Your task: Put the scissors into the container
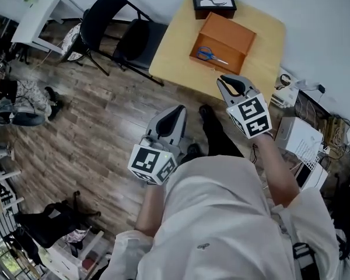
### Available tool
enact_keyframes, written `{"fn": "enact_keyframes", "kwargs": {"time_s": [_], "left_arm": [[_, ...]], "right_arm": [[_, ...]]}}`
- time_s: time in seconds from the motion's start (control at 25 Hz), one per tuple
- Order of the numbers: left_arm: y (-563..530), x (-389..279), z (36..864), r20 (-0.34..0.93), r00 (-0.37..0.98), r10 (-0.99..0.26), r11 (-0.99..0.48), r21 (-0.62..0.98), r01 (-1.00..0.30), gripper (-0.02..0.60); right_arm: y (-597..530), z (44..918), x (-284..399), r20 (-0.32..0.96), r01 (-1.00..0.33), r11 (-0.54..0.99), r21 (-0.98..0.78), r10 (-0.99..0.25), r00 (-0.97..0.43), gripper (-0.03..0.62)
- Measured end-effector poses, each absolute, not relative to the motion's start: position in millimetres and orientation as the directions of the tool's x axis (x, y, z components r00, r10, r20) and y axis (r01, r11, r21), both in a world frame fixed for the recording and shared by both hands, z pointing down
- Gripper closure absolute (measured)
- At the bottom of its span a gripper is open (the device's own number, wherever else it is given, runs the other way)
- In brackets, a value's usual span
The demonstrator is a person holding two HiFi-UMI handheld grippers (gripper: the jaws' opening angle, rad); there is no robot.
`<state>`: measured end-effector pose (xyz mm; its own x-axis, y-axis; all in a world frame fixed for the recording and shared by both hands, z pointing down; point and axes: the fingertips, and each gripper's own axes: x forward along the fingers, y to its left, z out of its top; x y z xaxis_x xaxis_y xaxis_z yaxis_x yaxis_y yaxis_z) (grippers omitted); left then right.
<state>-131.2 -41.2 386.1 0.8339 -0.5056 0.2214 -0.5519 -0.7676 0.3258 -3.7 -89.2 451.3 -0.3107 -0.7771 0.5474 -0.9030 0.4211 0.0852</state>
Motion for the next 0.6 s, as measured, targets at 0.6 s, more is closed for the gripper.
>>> {"fn": "enact_keyframes", "kwargs": {"time_s": [0.6], "left_arm": [[31,-126,359,0.160,0.914,-0.374,-0.868,0.287,-0.405,0.574]], "right_arm": [[33,369,-22,0.378,-0.953,0.296,0.073,-0.892,-0.248,0.595]]}}
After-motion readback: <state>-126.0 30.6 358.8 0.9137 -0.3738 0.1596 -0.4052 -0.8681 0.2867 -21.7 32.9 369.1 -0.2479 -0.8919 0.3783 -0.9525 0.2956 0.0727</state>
